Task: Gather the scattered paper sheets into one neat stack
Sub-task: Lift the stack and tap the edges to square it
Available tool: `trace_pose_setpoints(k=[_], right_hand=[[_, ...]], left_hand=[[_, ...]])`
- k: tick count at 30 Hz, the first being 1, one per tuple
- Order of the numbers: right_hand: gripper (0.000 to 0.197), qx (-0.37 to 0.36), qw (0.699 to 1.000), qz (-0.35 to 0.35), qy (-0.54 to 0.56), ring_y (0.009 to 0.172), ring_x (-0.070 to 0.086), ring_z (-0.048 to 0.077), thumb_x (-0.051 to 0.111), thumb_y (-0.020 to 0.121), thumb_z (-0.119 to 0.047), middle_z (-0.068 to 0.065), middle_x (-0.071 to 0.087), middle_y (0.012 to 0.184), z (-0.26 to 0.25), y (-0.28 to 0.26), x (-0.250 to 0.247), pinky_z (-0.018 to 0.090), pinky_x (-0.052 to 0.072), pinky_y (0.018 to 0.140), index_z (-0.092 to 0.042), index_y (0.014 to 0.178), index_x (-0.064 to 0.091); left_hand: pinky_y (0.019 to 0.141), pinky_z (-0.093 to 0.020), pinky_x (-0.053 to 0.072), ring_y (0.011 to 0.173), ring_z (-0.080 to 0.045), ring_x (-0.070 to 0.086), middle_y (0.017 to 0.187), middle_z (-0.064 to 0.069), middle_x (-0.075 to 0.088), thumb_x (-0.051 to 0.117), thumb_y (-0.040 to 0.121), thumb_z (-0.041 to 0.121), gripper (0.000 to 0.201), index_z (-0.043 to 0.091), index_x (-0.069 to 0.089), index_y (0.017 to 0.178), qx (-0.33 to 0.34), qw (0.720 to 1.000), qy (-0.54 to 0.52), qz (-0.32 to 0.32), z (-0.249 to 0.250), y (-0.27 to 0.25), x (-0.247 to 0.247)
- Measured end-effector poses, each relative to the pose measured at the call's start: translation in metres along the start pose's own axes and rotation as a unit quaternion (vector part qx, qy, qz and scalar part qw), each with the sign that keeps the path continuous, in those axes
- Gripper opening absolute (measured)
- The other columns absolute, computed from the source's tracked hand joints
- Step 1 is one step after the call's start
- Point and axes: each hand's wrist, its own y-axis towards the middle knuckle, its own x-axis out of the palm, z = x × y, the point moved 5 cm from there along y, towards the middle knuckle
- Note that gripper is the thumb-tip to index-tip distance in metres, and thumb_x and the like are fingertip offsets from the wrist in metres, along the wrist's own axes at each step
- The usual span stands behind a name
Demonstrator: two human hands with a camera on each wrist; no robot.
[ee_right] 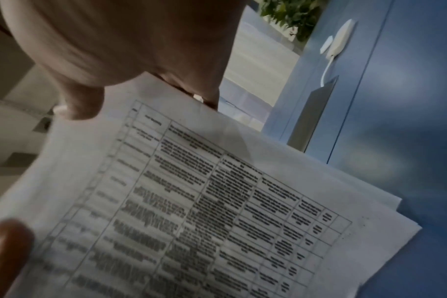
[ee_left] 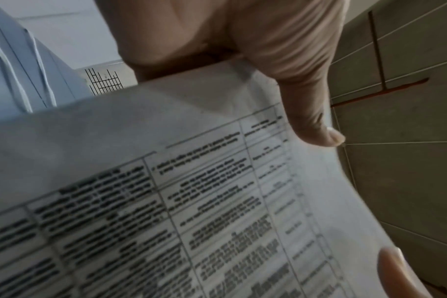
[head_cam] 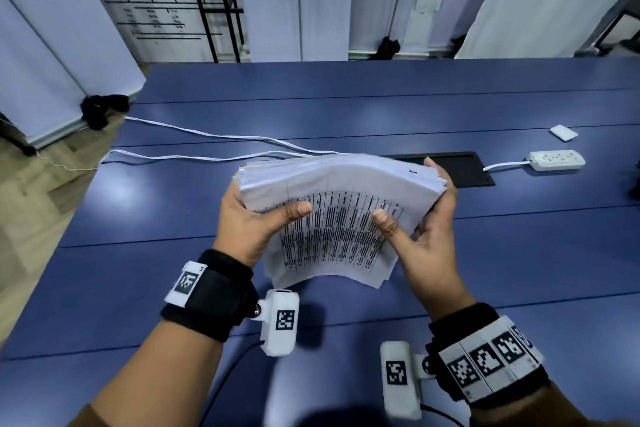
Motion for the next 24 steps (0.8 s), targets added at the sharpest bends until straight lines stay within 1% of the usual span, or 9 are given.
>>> trace_pose_setpoints(k=[2,4,6,11,14,17,20,22,24], right_hand=[[0.074,0.001,0.999,0.018,0.036,0.119,0.056,0.018,0.077,0.08,-0.031,0.005,0.054,0.13,-0.004,0.002,-0.004,0.035,0.046,0.103,-0.029,0.139,0.032],[0.062,0.006,0.998,0.025,0.06,0.101,0.059,0.004,0.076,0.078,-0.015,-0.007,0.057,0.115,-0.009,0.005,-0.006,0.019,0.049,0.089,-0.018,0.129,0.04],[0.056,0.008,0.998,0.022,0.052,0.089,0.058,-0.003,0.077,0.07,-0.008,-0.019,0.059,0.099,-0.012,0.011,-0.009,0.013,0.048,0.08,-0.016,0.117,0.047],[0.07,0.022,0.999,0.005,0.034,0.082,0.061,-0.001,0.089,0.049,0.0,-0.01,0.061,0.092,-0.015,0.019,-0.006,0.014,0.05,0.073,-0.007,0.109,0.055],[0.055,0.028,0.999,-0.001,0.032,0.083,0.064,0.003,0.086,0.046,-0.003,-0.013,0.069,0.086,-0.016,0.021,-0.002,0.017,0.051,0.074,-0.008,0.095,0.061],[0.047,0.038,0.999,0.014,0.023,0.076,0.064,0.003,0.086,0.047,0.002,-0.013,0.07,0.079,-0.018,0.024,-0.007,0.016,0.052,0.071,-0.007,0.087,0.064],[0.05,0.05,0.999,0.008,0.021,0.076,0.065,0.0,0.083,0.053,0.012,-0.008,0.07,0.084,-0.022,0.028,-0.005,0.013,0.051,0.068,-0.001,0.096,0.063],[0.062,0.04,0.999,0.009,-0.011,0.081,0.064,0.0,0.085,0.054,0.009,0.001,0.066,0.092,-0.03,0.033,-0.01,0.014,0.051,0.073,-0.008,0.108,0.061],[0.066,0.011,0.993,-0.005,-0.118,0.085,0.062,0.001,0.09,0.054,-0.002,-0.002,0.066,0.095,-0.048,0.04,-0.014,0.016,0.05,0.079,-0.019,0.11,0.062]], left_hand=[[0.079,-0.022,0.054,0.09,-0.009,0.067,0.097,0.004,0.071,0.094,0.039,0.035,0.086,-0.001,0.059,0.109,0.008,1.0,0.022,0.005,0.004,0.002,-0.001],[0.073,-0.018,0.052,0.082,-0.005,0.065,0.089,0.01,0.069,0.093,0.036,0.043,0.077,0.009,0.061,0.097,0.002,0.999,0.03,-0.015,0.006,0.002,0.002],[0.072,-0.018,0.051,0.081,-0.005,0.064,0.087,0.011,0.069,0.092,0.035,0.047,0.073,0.012,0.063,0.092,0.001,0.999,0.026,-0.024,0.007,0.003,0.002],[0.074,-0.02,0.052,0.083,-0.007,0.066,0.088,0.009,0.072,0.093,0.034,0.042,0.076,0.01,0.063,0.096,0.007,0.999,0.021,-0.046,0.007,0.008,0.008],[0.078,-0.023,0.053,0.088,-0.01,0.069,0.093,0.005,0.075,0.095,0.036,0.036,0.081,0.004,0.064,0.103,0.001,0.999,0.003,-0.042,0.005,0.01,0.006],[0.074,-0.018,0.052,0.084,-0.005,0.067,0.088,0.01,0.073,0.094,0.035,0.03,0.073,0.009,0.062,0.098,-0.001,0.999,0.019,-0.047,0.003,0.012,0.002],[0.078,-0.028,0.055,0.091,-0.017,0.071,0.094,-0.003,0.075,0.094,0.04,0.022,0.068,0.003,0.065,0.099,-0.031,0.998,0.014,-0.051,-0.002,0.009,0.006],[0.083,-0.034,0.056,0.094,-0.024,0.071,0.098,-0.011,0.075,0.091,0.05,0.009,0.055,-0.001,0.068,0.1,-0.029,0.998,0.025,-0.051,-0.003,0.008,0.006],[0.083,-0.033,0.056,0.092,-0.024,0.071,0.098,-0.012,0.074,0.084,0.055,-0.002,0.046,-0.002,0.07,0.099,-0.036,0.998,0.027,-0.043,-0.003,0.007,0.002]])
